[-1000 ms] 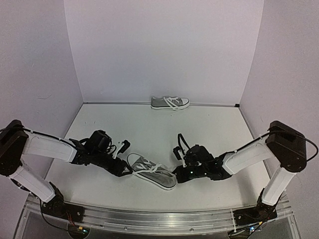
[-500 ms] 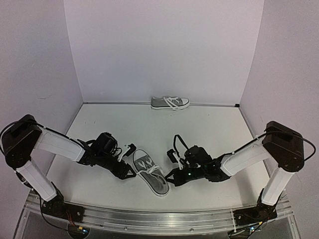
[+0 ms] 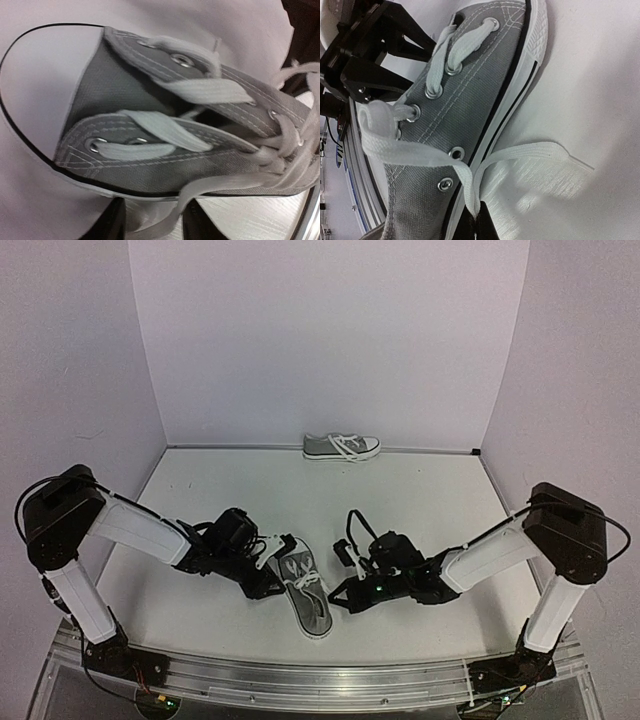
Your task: Tie the shoes
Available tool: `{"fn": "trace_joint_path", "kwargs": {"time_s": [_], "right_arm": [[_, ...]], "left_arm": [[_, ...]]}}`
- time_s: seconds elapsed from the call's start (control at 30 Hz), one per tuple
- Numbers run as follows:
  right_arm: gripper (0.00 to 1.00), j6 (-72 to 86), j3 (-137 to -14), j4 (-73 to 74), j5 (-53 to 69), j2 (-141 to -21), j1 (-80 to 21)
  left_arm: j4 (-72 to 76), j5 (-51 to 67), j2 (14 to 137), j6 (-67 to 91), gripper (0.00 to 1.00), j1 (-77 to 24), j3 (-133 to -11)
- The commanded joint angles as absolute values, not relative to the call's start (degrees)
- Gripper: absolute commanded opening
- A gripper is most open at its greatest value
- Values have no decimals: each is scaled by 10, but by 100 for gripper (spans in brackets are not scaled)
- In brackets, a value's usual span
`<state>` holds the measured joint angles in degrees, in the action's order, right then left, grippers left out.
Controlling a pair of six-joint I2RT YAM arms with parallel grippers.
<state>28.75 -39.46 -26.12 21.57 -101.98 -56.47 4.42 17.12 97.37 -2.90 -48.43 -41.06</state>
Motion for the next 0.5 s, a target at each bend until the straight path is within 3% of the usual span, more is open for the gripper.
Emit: {"fn": "trace_joint_path", "kwargs": {"time_s": [0.0, 0.1, 0.27, 0.47], "right_arm": [[0, 289, -413, -277, 220, -1029, -567], [0, 294, -411, -275, 200, -1023, -566], [0, 329, -378, -262, 139, -976, -551], [0, 361, -327, -207, 50, -859, -530]], "left_arm": [[9, 111, 1017, -31, 21, -517, -429], [11, 66, 1010, 19, 1, -517, -424], [24, -39, 956, 122, 0, -497, -398], [25, -20, 862, 224, 0, -384, -363]]}}
